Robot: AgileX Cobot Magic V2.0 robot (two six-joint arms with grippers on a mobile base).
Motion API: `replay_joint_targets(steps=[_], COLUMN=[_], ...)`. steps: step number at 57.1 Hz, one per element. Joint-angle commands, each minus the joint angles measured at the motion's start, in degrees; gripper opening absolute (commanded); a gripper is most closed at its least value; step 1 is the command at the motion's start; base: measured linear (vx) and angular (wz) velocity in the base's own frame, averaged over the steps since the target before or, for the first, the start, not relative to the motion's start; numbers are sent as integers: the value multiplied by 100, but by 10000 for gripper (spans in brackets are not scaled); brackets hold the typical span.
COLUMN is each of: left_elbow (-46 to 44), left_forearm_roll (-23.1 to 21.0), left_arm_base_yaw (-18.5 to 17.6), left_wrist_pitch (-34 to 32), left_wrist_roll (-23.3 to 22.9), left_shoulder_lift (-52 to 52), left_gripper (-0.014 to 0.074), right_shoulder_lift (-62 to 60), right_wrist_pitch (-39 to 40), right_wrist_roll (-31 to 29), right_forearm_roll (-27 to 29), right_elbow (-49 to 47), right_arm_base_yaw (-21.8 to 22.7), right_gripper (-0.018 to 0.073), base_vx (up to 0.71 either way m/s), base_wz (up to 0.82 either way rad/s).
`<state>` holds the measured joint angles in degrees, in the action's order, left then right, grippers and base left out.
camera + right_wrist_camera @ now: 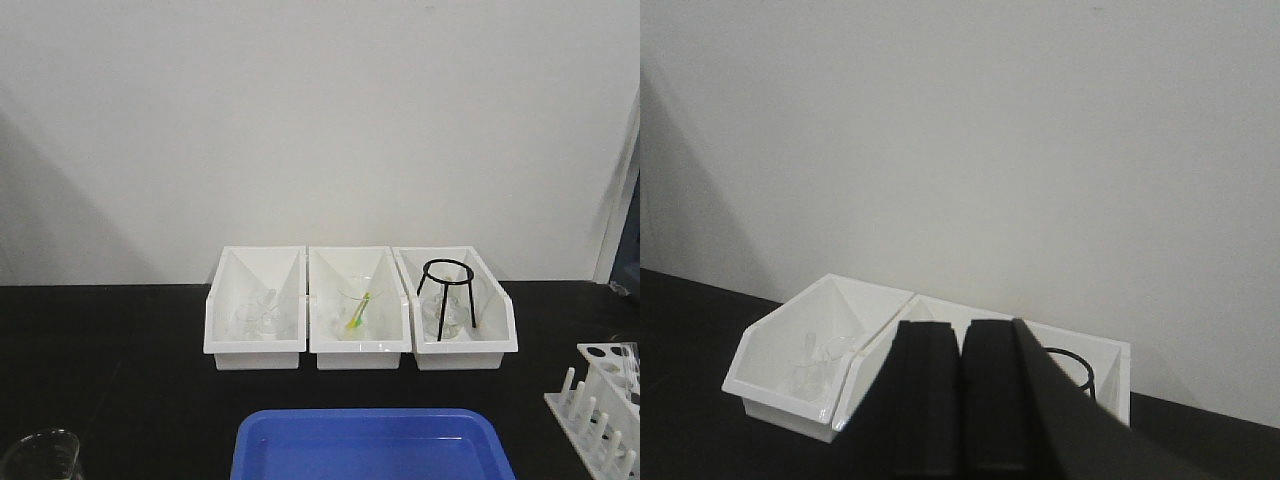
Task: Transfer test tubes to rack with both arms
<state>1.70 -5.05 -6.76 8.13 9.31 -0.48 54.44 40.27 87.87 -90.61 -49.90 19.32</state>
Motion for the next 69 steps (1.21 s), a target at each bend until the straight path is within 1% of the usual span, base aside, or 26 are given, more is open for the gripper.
replay_joint_targets(steps=[1,18,22,25,28,31,34,37,40,42,45,46,51,57,58,62,67,69], left_elbow=[149,149,149,149,149,149,149,149,149,149,149,149,149,149,149,149,149,149], left_forearm_roll=[-56,-56,-56,-56,-56,-56,-56,-56,-56,-56,-56,-56,-56,-56,-56,-56,-56,-56], left_arm_base_yaw=[15,15,15,15,15,15,15,15,15,15,15,15,15,15,15,15,15,15], left_wrist_pitch=[-429,-429,-429,-429,-429,-429,-429,-429,-429,-429,-429,-429,-429,-429,-429,-429,-429,-429], left_wrist_roll=[-4,-4,-4,-4,-4,-4,-4,-4,-4,-4,-4,-4,-4,-4,-4,-4,-4,-4], left_shoulder_lift=[-110,-110,-110,-110,-110,-110,-110,-110,-110,-110,-110,-110,-110,-110,-110,-110,-110,-110], left_gripper=[-20,-20,-20,-20,-20,-20,-20,-20,-20,-20,-20,-20,-20,-20,-20,-20,-20,-20], right_shoulder_lift=[-65,-65,-65,-38,21,101,143,158,158,158,152,132,10,-156,-183,-361,-741,-956], right_wrist_pitch=[-32,-32,-94,-71,-71,-77,-135,-154,-225,-295,-457,-538,-1045,-2078,-2226,-2831,-3381,-3576], right_wrist_roll=[5,5,-179,-182,-142,-114,-377,-890,-1607,-2082,-2790,-3179,-4228,-5933,-6298,-7453,-8432,-8678], right_forearm_roll=[267,267,216,215,362,742,1117,1611,2163,2726,3395,3666,4738,6099,6273,7030,7705,7932], right_elbow=[-167,-167,-167,-134,-58,58,171,308,480,581,716,797,999,1175,1194,1313,1571,1708], right_arm_base_yaw=[18,18,18,18,18,18,18,18,18,18,18,18,-39,-328,-402,-665,-982,-1114], right_gripper=[-8,-8,-8,-8,-8,-8,-8,-8,-8,-8,-8,-8,-8,-8,-8,-8,-8,-8], base_vx=[0,0,0,0,0,0,0,0,0,0,0,0,0,0,0,0,0,0], base_wz=[0,0,0,0,0,0,0,0,0,0,0,0,0,0,0,0,0,0])
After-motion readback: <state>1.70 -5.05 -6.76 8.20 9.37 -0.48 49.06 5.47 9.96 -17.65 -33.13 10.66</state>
